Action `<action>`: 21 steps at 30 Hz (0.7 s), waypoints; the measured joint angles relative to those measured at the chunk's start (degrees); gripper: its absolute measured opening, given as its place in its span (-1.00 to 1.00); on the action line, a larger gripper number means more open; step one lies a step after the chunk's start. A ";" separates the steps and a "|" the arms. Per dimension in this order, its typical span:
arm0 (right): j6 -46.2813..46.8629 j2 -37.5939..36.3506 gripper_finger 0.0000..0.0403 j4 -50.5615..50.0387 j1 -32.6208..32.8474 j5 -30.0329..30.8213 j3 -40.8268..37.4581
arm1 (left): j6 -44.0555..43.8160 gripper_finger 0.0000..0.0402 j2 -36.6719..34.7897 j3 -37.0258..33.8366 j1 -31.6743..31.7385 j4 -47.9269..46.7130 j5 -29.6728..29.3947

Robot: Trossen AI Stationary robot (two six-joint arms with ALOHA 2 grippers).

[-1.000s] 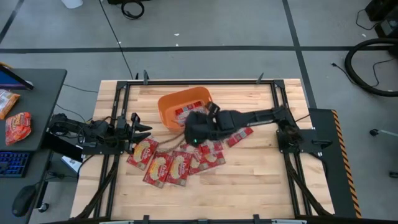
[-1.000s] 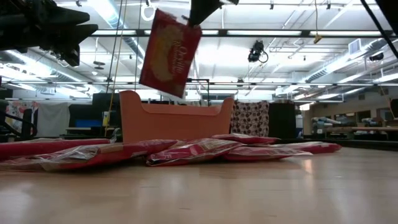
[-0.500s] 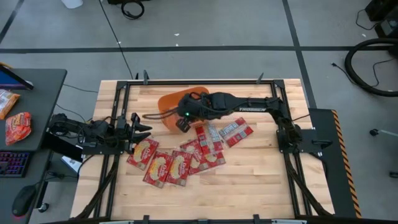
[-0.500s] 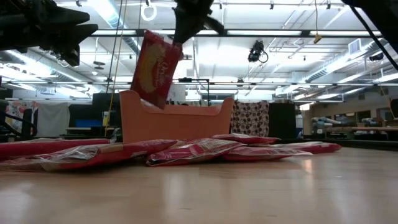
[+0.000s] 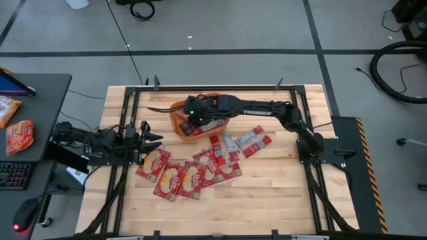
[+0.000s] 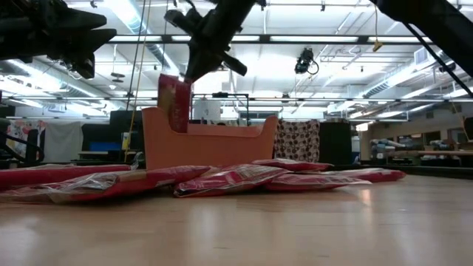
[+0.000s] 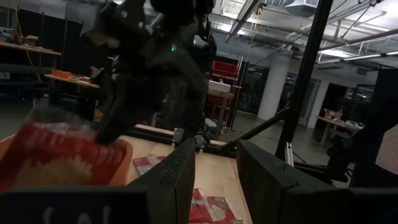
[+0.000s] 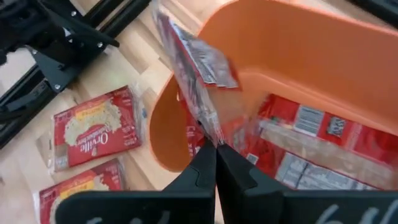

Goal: Sort popcorn bags into baskets
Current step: Put the popcorn bag into the orange bin

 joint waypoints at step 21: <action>-0.18 0.33 -0.50 -28.97 -4.64 9.45 0.00 | -0.02 -0.39 0.00 0.02 0.00 -0.32 0.01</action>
